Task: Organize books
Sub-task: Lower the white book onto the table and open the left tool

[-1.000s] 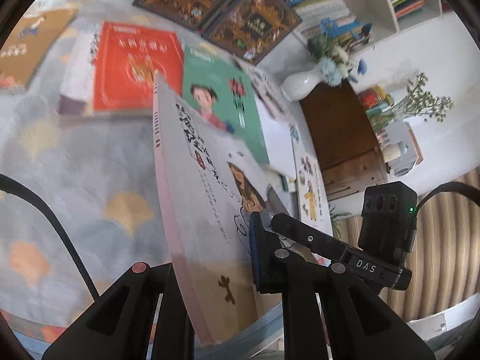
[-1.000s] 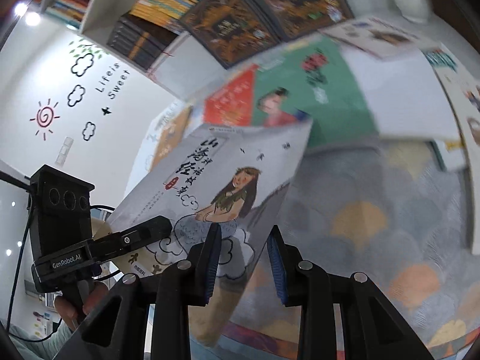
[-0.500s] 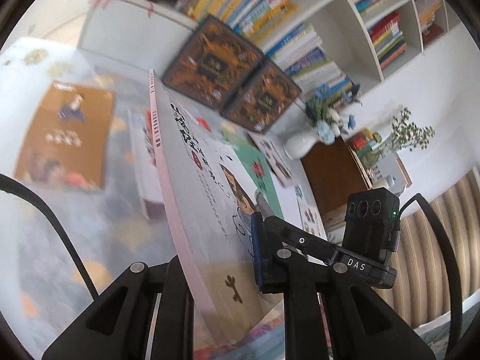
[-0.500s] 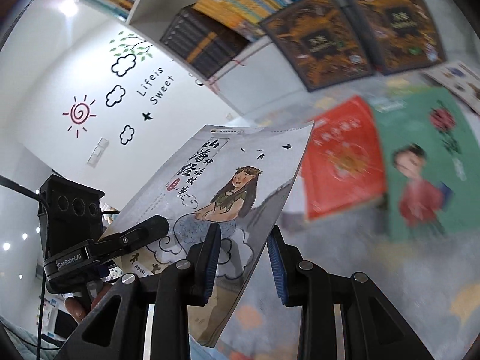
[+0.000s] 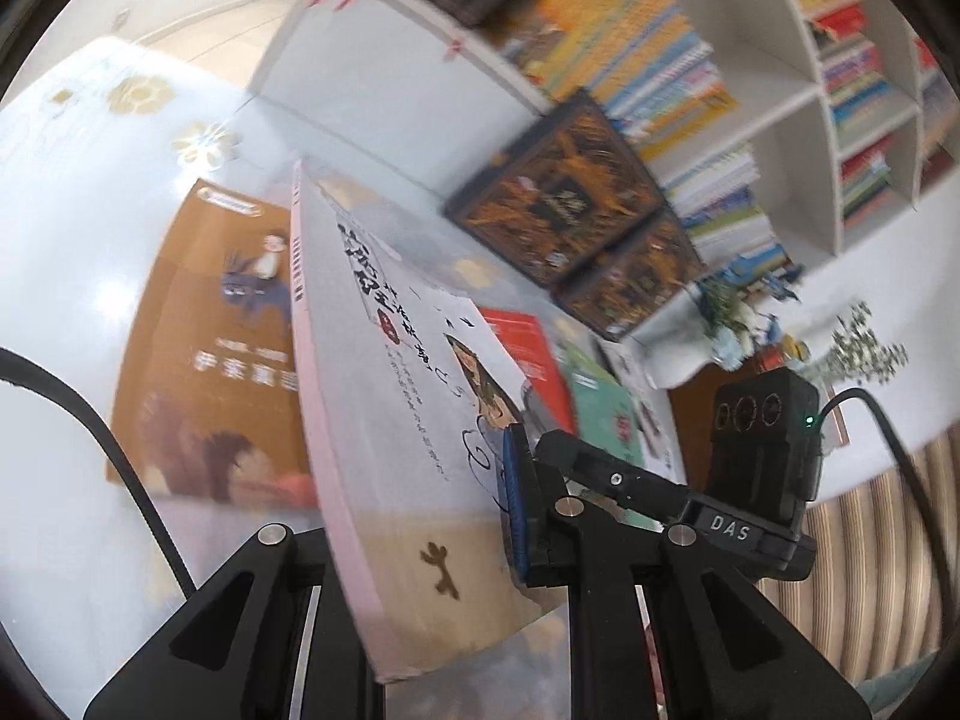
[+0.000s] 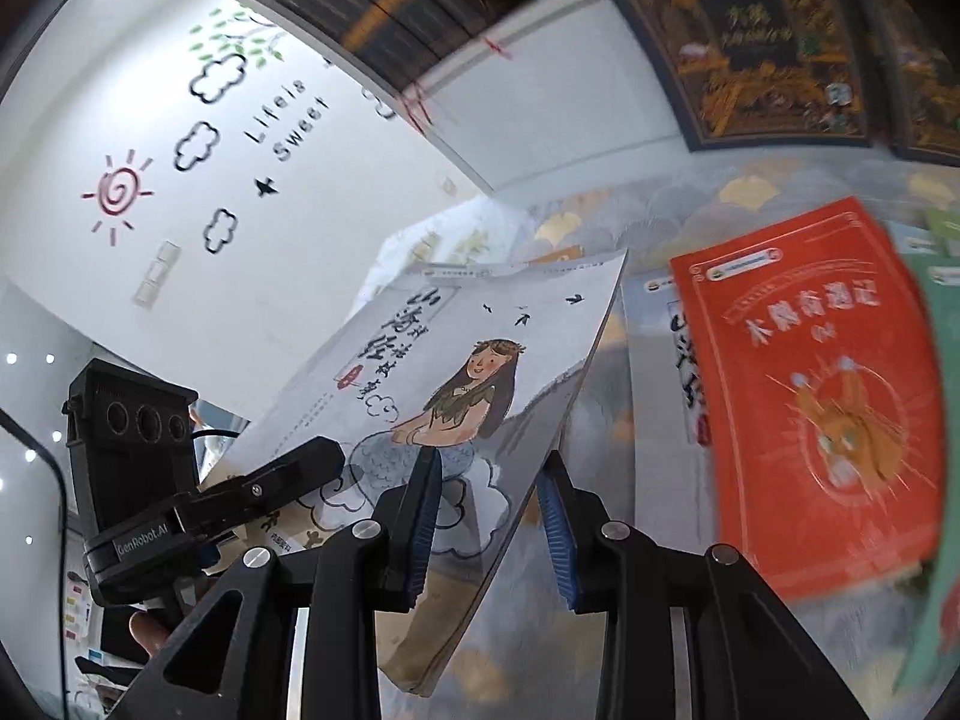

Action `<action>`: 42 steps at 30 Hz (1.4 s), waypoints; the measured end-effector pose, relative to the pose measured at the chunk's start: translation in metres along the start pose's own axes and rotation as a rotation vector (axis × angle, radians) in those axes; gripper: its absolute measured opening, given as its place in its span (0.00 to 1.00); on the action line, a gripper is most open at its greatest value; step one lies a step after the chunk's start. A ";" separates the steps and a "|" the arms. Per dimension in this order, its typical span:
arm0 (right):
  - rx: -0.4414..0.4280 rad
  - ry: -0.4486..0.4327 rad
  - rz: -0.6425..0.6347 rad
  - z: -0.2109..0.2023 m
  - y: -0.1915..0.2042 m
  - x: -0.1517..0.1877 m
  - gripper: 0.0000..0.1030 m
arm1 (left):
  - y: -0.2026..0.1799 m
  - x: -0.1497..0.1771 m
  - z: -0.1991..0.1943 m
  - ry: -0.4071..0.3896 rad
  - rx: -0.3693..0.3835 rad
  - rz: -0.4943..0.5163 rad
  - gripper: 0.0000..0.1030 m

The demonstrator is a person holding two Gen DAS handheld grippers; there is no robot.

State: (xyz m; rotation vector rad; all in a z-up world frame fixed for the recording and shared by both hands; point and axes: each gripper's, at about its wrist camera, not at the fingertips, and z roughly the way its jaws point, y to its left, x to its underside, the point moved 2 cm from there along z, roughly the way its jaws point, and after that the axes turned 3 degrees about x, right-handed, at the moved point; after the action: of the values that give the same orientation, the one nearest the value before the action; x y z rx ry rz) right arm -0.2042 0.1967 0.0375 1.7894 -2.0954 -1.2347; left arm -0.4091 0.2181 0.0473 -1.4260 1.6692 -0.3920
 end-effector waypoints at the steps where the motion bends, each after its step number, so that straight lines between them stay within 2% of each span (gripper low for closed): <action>1: 0.016 0.013 -0.005 0.013 -0.001 -0.006 0.31 | 0.009 -0.004 0.004 0.005 -0.004 -0.011 0.14; 8: 0.062 0.075 -0.018 0.070 -0.006 -0.025 0.31 | 0.060 -0.022 0.023 0.022 -0.043 -0.074 0.14; 10: 0.057 0.085 -0.003 0.077 -0.007 -0.026 0.31 | 0.072 -0.022 0.024 0.032 -0.058 -0.104 0.17; 12: 0.062 0.098 -0.001 0.084 -0.008 -0.025 0.31 | 0.083 -0.021 0.025 0.050 -0.087 -0.130 0.24; 18: 0.096 0.142 -0.004 0.106 -0.007 -0.017 0.31 | 0.120 0.003 0.016 0.070 -0.157 -0.265 0.27; 21: 0.127 0.155 -0.005 0.115 -0.008 -0.015 0.31 | 0.122 0.017 0.006 0.066 -0.163 -0.303 0.27; 26: 0.139 0.139 -0.015 0.116 -0.007 -0.017 0.31 | 0.116 0.038 -0.014 0.069 -0.235 -0.309 0.27; 29: 0.183 0.128 -0.037 0.121 -0.006 -0.019 0.31 | 0.112 0.052 -0.018 0.109 -0.302 -0.266 0.27; 32: 0.197 0.120 -0.051 0.121 -0.003 -0.023 0.31 | 0.105 0.063 -0.017 0.137 -0.310 -0.240 0.27; 35: 0.187 0.106 -0.036 0.105 -0.004 -0.024 0.31 | 0.092 0.072 -0.016 0.157 -0.308 -0.209 0.27; 38: 0.179 0.064 -0.038 0.065 -0.009 -0.020 0.31 | 0.071 0.079 -0.007 0.171 -0.292 -0.161 0.27; 40: 0.192 0.024 -0.035 0.032 -0.019 -0.012 0.32 | 0.049 0.083 0.008 0.201 -0.277 -0.109 0.27; 42: 0.216 -0.017 -0.001 -0.013 -0.040 0.002 0.38 | 0.023 0.085 0.027 0.229 -0.261 -0.044 0.27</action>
State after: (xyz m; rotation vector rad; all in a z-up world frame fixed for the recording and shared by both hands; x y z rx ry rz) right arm -0.1664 0.1896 0.0193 1.8691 -2.3161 -1.0617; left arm -0.3989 0.1547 -0.0190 -1.6611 1.9313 -0.3834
